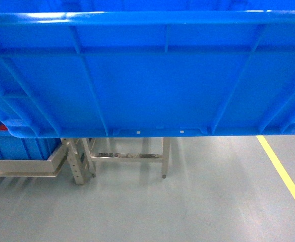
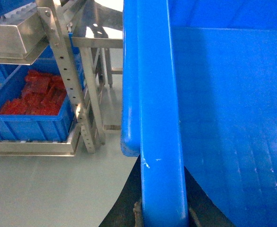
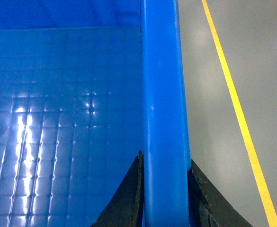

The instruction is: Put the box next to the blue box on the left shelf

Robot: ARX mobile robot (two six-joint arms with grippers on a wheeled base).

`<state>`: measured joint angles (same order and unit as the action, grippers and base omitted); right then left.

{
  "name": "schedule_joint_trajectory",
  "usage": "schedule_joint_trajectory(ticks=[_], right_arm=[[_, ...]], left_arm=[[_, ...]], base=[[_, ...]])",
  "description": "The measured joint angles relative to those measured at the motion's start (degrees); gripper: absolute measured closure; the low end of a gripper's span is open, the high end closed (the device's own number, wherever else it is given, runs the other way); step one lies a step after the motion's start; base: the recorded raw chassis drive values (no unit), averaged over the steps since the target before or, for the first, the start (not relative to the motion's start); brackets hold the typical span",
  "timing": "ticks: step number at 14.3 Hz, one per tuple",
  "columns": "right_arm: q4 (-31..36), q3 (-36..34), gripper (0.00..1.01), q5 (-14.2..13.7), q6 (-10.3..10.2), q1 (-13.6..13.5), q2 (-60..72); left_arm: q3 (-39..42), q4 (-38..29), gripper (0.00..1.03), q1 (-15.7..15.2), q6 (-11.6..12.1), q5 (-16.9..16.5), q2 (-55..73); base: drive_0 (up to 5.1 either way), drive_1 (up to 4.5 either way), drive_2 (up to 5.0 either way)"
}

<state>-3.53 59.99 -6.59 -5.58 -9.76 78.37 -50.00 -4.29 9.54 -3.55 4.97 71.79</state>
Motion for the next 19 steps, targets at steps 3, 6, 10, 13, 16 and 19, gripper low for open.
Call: schedule_joint_trajectory(ticks=[3,6,10,13,16,19], right_arm=[[-0.59,-0.09,0.83,0.0,0.04,0.02,0.22],[-0.68,-0.09,0.83,-0.15,0.04,0.0,0.22],[-0.87,-0.09,0.83,-0.15,0.02,0.0,0.22],[-0.52,-0.09,0.83,-0.15,0.07,0.0,0.22],[-0.79,-0.09,0.83,-0.11,0.02,0.0,0.22],[-0.68,-0.09,0.83,-0.07,0.02,0.0,0.22]], left_arm=[[0.09,0.74,0.97,0.02,-0.39,-0.02,0.09],[0.09,0.52,0.97,0.11,-0.13,0.0,0.04],[0.09,0.52,0.97,0.11,-0.02,0.02,0.04],[0.09,0.46,0.97,0.11,-0.13,0.02,0.04],[0.09,0.55,0.97,0.11,-0.02,0.02,0.04],[0.09,0.39,0.97,0.11,-0.07,0.0,0.04]], base=[[-4.1,1.36,2.6],[-4.8,1.98,3.1],[-5.1,2.39,2.4],[-5.1,2.37,2.4],[-5.0,2.44,2.4],[-5.0,2.41,2.4]])
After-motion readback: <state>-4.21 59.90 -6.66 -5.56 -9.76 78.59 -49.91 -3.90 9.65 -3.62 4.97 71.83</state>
